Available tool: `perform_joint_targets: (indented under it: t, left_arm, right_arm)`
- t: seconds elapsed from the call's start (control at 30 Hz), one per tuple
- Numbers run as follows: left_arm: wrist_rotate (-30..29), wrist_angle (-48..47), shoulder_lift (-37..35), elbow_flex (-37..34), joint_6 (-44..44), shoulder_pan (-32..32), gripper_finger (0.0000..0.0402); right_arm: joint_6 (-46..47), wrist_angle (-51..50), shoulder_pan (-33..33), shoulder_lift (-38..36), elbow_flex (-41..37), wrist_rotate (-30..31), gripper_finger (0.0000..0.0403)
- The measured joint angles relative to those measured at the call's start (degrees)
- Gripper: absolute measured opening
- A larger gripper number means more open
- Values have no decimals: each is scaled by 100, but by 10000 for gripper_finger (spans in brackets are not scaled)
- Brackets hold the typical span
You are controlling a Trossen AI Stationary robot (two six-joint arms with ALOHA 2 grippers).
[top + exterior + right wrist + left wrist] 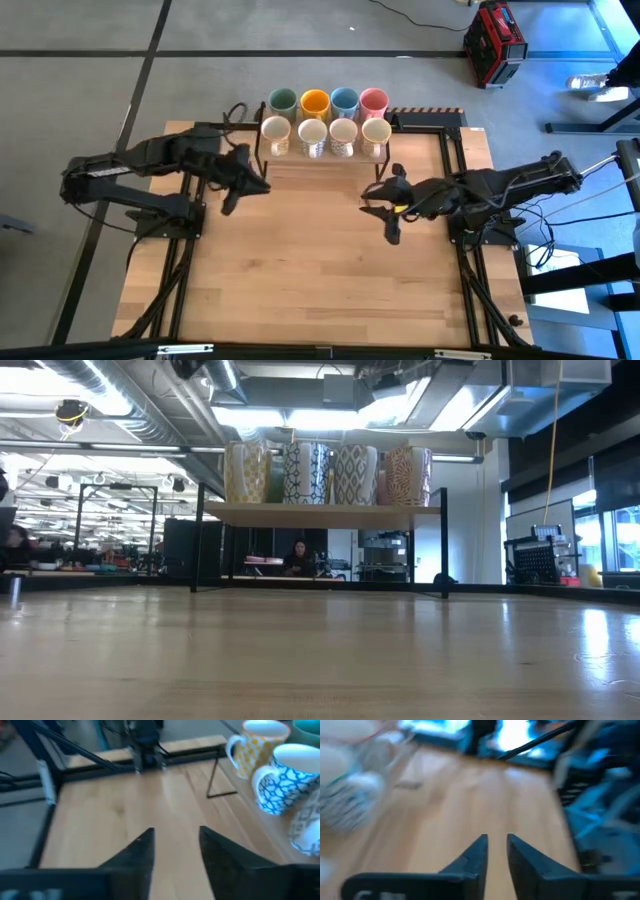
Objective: Place coffee mugs
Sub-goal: Return to Home Position
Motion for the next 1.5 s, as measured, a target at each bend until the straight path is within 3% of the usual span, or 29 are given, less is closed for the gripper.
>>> perform_joint_targets:
  t: [0.07, 0.17, 0.3, 0.53, 0.73, 1.0, 1.07, 1.13, 1.23, 1.5]
  left_arm:
    - [508, 449, -260, -257, 85, 45, 45]
    - [799, 1034, -669, -708, 120, 155, 10]
    - [1062, 1484, -1233, -1344, 353, 300, 6]
    - [932, 1875, -2227, -2073, 408, 401, 3]
    - [252, 1854, -2754, -2258, 372, 403, 17]
    - [97, 2064, -2981, -2262, 229, 405, 19]
    - [375, 2174, -3004, -2352, 448, 402, 17]
    - [597, 2359, -3096, -2573, 557, 401, 15]
    - [657, 2763, -3317, -3058, 554, 403, 14]
    - [132, 3298, -4008, -4307, -139, 403, 14]
  right_arm:
    - [2, 82, -20, -146, 0, -233, 115]
    - [114, 356, -137, -348, -27, -653, 61]
    - [91, 1502, -168, -801, -562, -835, 7]
    - [73, 3669, -152, -2000, -2108, -373, 27]
    - [144, 3489, -154, -2586, -2636, 596, 28]
    - [0, 3265, -239, -2692, -2638, 875, 28]
    - [-241, 2931, -283, -2695, -2638, 560, 28]
    - [-616, 2793, -279, -2793, -2781, -346, 28]
    - [-990, 3389, -408, -3140, -3274, -1353, 28]
    - [-690, 4576, -788, -4200, -5051, -1138, 28]
